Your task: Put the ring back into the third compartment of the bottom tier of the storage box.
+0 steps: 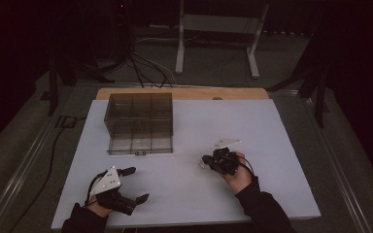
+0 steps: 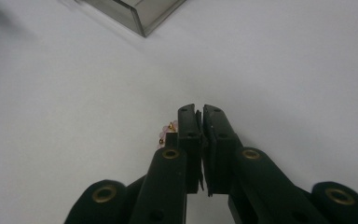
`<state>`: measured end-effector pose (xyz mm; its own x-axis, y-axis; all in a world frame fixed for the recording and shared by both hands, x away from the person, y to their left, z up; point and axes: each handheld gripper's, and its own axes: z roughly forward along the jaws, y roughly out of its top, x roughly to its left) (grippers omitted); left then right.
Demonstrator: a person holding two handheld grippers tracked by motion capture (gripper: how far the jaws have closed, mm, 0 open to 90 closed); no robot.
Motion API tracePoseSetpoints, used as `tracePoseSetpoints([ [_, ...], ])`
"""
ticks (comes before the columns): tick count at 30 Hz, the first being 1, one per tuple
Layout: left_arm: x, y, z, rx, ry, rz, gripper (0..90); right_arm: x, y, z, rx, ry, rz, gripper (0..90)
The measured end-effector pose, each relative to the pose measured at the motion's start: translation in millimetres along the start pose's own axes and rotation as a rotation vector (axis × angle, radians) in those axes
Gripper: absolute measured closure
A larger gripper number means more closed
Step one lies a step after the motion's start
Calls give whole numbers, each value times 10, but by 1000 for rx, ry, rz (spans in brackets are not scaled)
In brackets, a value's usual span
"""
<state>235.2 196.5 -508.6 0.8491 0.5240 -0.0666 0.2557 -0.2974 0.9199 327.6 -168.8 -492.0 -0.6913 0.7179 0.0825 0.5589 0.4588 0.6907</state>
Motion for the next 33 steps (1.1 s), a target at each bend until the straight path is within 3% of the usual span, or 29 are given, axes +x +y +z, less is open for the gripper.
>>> tracePoseSetpoints([
  [33, 9, 0, -5, -1, -3, 1, 6, 155, 358, 6, -34, 32, -39, 864],
])
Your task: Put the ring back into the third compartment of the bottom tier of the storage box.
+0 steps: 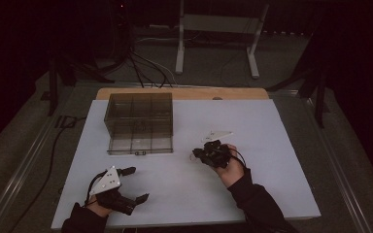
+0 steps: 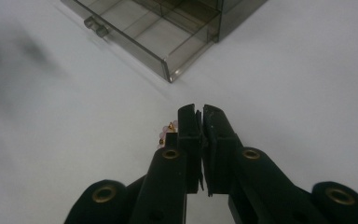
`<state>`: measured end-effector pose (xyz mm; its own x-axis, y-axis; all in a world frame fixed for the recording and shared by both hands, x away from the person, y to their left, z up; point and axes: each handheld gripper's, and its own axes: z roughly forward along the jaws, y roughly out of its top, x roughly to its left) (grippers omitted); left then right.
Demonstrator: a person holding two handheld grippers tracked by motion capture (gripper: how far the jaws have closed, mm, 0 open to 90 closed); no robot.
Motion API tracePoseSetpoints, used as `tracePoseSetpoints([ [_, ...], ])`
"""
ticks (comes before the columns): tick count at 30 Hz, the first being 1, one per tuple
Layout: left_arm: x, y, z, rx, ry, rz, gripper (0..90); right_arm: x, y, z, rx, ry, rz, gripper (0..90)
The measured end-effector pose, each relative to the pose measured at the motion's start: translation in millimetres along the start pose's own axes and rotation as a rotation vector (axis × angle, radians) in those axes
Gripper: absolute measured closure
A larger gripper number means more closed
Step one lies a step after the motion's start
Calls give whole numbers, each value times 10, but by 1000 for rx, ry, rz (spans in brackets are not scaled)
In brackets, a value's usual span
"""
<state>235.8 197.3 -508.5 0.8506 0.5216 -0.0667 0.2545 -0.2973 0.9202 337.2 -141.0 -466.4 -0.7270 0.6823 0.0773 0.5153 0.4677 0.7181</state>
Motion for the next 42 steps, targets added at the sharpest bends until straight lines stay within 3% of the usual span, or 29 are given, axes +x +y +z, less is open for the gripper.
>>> tracePoseSetpoints([
  [15, -4, 3, -6, -1, 0, 2, 6, 70, 201, 26, -14, 7, -27, 864],
  [25, -11, 8, -3, -4, 0, 4, 6, 94, 290, 56, -31, 26, -19, 864],
  [32, -13, 8, -2, -4, -1, 5, 6, 177, 401, 112, -44, 37, -40, 864],
  [42, -12, 3, -5, -3, -4, 6, 6, 245, 537, 192, -59, 51, -34, 864],
])
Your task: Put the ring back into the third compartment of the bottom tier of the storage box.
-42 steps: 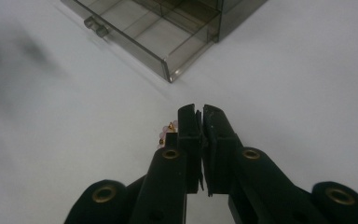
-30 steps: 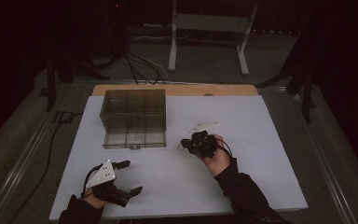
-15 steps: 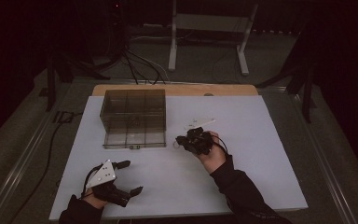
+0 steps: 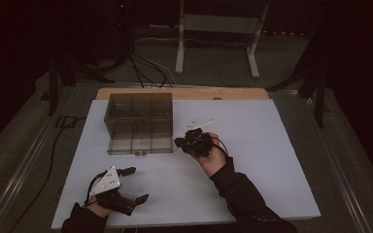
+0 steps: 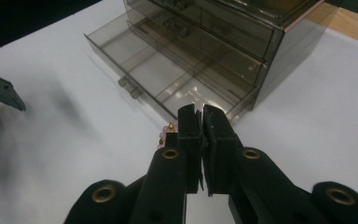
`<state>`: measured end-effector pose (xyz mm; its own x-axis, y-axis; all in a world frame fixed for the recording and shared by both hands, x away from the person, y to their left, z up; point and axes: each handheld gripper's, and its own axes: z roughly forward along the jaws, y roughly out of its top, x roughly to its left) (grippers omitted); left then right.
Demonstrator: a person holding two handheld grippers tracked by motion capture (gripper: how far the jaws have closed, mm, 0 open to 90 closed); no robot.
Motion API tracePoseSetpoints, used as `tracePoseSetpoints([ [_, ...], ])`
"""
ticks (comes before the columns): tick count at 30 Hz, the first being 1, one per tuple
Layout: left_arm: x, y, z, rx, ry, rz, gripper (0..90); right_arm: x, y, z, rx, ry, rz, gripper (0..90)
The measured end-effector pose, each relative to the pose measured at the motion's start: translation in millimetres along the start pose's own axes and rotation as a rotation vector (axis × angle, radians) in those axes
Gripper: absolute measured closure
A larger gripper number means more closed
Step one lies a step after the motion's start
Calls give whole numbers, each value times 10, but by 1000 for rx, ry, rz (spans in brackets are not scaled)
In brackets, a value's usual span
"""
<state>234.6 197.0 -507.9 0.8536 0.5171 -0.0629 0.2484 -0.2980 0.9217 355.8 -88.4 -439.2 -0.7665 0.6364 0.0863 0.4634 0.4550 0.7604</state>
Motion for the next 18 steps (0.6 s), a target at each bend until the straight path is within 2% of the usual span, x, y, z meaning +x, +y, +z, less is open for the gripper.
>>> tracePoseSetpoints([
  [18, -4, 6, -1, -3, -1, 3, 6, -2, 182, 112, -39, 11, 39, 864],
])
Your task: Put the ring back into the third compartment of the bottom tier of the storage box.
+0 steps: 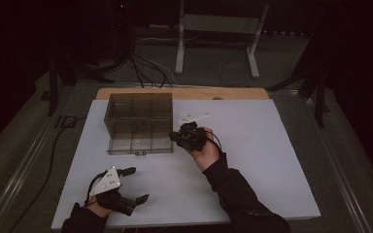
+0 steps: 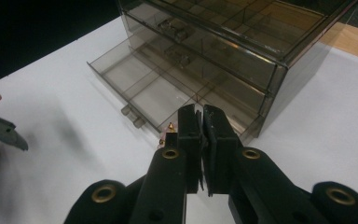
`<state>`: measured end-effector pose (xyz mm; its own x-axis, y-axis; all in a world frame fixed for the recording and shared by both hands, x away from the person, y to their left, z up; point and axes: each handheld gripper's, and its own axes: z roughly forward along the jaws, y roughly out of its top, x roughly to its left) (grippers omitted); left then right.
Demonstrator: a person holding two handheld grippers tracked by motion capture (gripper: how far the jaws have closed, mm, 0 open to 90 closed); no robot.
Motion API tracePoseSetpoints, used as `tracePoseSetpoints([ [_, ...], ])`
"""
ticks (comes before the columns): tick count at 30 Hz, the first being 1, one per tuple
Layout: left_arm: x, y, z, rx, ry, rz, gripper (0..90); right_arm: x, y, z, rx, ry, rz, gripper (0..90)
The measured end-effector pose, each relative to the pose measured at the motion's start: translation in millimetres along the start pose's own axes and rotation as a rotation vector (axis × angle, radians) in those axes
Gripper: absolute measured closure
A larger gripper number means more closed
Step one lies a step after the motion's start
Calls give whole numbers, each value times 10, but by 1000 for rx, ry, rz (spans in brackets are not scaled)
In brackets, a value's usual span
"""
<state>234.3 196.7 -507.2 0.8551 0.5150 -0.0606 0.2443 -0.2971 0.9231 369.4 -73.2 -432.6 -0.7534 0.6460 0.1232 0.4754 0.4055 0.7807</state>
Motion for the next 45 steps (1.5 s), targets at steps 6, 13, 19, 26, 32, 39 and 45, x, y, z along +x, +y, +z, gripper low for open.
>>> tracePoseSetpoints([
  [6, 1, 0, -5, -1, 0, -1, 6, -4, 37, 77, 0, 7, 12, 864],
  [13, -1, 4, -5, -2, 0, 0, 6, 4, 65, 152, -9, 0, 31, 864],
  [19, 0, 1, -3, -3, -2, -2, 6, 5, 60, 286, -4, 2, 63, 864],
  [26, -6, 0, 5, -1, -2, 2, 6, -9, 32, 427, 9, 2, 82, 864],
  [32, -9, -2, 10, 4, -3, 6, 6, -40, 2, 514, 8, -1, 122, 863],
  [39, -11, 0, 10, 3, -3, 4, 6, -48, -42, 603, -7, -14, 148, 863],
  [45, -10, 0, 10, 4, -3, 5, 6, -70, -88, 680, -6, -22, 179, 863],
])
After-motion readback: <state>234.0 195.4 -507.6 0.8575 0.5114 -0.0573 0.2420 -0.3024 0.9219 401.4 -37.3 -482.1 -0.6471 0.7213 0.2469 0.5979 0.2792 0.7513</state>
